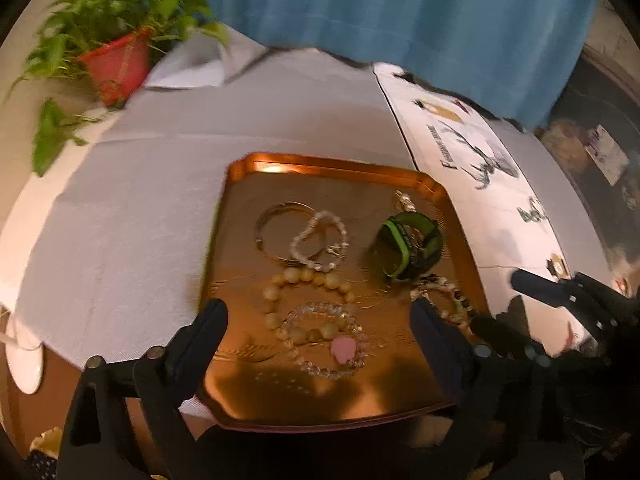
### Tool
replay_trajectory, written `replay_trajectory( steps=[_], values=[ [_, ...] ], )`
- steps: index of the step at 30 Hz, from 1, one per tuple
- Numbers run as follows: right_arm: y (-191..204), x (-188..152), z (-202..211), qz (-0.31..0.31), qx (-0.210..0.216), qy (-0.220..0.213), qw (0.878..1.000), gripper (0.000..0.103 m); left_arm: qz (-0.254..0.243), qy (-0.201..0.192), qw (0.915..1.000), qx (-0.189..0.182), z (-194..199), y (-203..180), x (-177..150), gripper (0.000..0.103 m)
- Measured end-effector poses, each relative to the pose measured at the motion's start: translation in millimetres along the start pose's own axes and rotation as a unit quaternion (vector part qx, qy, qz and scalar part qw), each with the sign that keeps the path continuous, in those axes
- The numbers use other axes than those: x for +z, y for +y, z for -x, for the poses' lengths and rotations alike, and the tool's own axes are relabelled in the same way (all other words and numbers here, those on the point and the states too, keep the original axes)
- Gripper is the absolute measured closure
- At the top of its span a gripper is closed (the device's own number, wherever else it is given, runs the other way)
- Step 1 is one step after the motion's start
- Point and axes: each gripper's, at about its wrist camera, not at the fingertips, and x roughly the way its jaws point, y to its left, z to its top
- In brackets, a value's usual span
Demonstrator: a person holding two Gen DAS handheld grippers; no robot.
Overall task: Organize jewelry
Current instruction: 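Carry both bracelets over the copper tray with both tools, then open both tools to drop the bracelets into the tray, then withdraw both open tools from the tray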
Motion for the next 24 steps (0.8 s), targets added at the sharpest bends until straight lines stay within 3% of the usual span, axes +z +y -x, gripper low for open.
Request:
replay_trajectory(
  steps=[5, 10, 24],
  values=[
    [-2.1, -24.9, 17.0, -0.004, -0.008, 0.001, 1.000, 0.033, -0.009, 0.012, 0.9995, 0.027, 13.8, -5.0, -30.1, 0.012],
    [3.8, -60.6, 52.8, -0.016, -0.007, 0.001, 1.000, 0.033, 0.002, 0.021, 0.9993, 0.031, 40.5, -17.4, -73.0, 0.012],
    [48.1, -136.3, 156.4, 0.016, -0.045, -0.065, 0.997, 0.031, -0.015, -0.037, 0.9981, 0.047, 132.0, -64.2, -140.0, 0.012]
  ],
)
